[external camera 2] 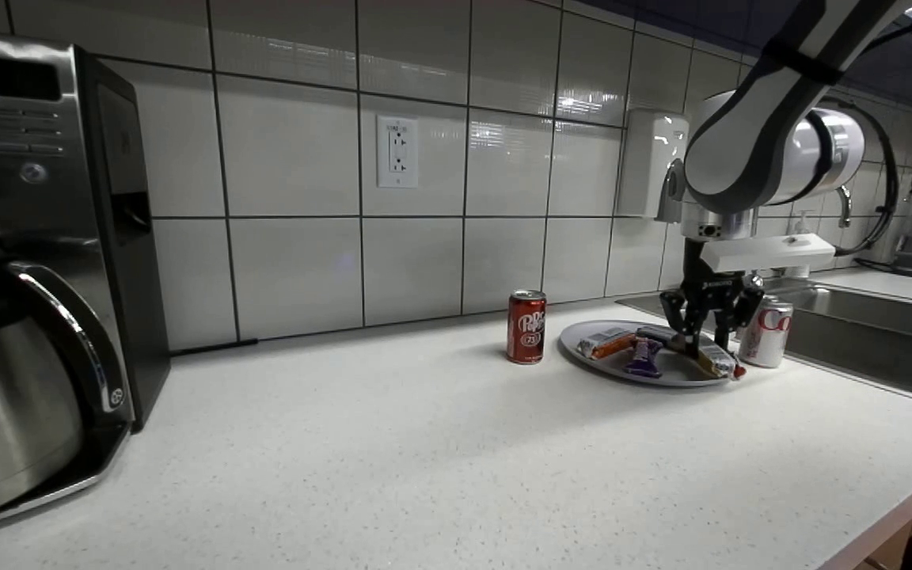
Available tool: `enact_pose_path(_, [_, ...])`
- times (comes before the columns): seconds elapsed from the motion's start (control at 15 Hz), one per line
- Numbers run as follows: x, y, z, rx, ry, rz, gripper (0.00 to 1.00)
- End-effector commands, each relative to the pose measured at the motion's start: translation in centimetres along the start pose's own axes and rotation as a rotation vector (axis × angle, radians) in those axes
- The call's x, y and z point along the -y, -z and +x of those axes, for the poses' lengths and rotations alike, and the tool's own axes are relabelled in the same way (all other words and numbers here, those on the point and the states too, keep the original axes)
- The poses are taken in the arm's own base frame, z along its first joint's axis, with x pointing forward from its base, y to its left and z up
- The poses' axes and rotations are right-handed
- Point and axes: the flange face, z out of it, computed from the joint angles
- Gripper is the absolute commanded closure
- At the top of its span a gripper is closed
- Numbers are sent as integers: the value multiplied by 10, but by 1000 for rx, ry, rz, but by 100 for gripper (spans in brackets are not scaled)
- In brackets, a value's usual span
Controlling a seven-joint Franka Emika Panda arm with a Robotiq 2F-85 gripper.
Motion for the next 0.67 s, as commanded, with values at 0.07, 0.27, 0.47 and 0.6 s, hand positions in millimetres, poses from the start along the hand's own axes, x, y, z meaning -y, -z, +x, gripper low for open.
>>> enact_pose_path(0.07, [18,-1,12,15,0,15,83])
enact_pose_path(0.27, [20,3,15,10,-4,24,83])
enact_pose_path(0.47, [20,6,13,14,-2,26,32])
enact_pose_path(0.6, [19,9,9,12,6,26,19])
